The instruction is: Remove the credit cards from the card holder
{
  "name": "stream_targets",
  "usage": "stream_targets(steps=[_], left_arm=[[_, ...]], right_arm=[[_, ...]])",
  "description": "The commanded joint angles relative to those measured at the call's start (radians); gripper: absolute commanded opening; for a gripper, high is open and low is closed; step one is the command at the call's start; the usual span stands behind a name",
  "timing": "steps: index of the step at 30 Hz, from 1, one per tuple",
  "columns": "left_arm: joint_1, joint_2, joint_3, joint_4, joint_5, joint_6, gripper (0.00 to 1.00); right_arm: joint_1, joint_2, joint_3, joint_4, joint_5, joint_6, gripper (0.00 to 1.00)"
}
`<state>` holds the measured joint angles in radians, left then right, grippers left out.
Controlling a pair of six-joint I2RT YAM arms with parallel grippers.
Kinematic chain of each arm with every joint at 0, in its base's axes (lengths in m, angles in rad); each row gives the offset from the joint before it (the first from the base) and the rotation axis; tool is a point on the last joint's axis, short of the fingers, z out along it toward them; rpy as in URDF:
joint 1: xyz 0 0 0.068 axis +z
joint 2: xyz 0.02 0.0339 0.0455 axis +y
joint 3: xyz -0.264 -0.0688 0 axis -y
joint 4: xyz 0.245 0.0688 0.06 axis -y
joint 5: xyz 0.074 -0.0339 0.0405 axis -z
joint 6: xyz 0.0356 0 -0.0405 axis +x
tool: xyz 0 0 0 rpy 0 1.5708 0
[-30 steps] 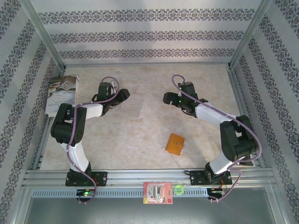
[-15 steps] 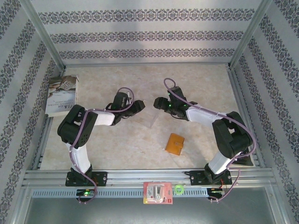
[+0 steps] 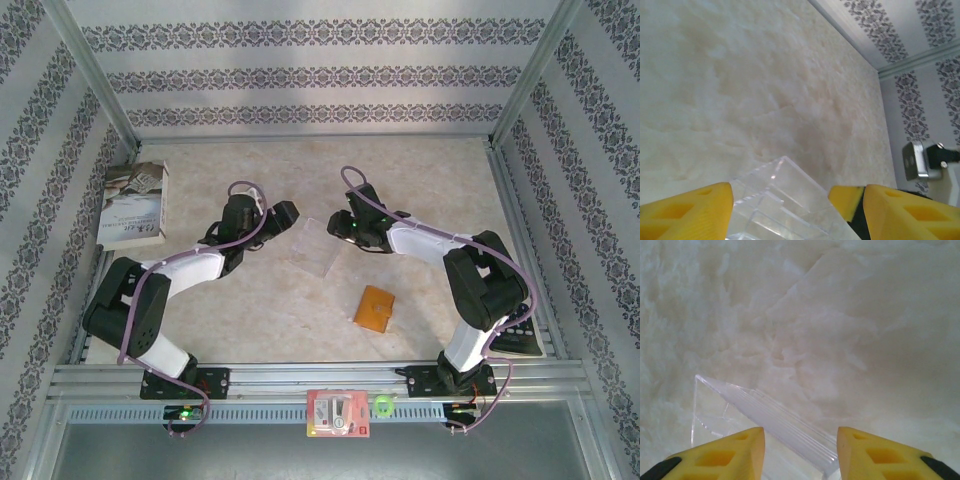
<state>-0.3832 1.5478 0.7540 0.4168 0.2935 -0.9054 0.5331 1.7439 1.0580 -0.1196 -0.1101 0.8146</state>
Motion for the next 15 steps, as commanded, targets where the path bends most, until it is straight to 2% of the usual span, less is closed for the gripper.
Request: stream_targets(steps=[1, 6, 15], left_arm=[[0.027, -0.024, -0.033, -0.055, 0.002, 0.028, 0.73], [0.034, -0.041, -0.031, -0.078, 0.017, 0.056, 0.74], [0.033, -0.051, -0.005, -0.144, 0.041, 0.092, 0.75]], right_arm=[[0.014, 0.020, 0.022, -0.072, 0.006, -0.038, 0.40], [0.023, 0.017, 0.040, -0.124, 0.021, -0.088, 0.40], [0.004, 0.092, 0.156, -0.238, 0.014, -0.218, 0.15]])
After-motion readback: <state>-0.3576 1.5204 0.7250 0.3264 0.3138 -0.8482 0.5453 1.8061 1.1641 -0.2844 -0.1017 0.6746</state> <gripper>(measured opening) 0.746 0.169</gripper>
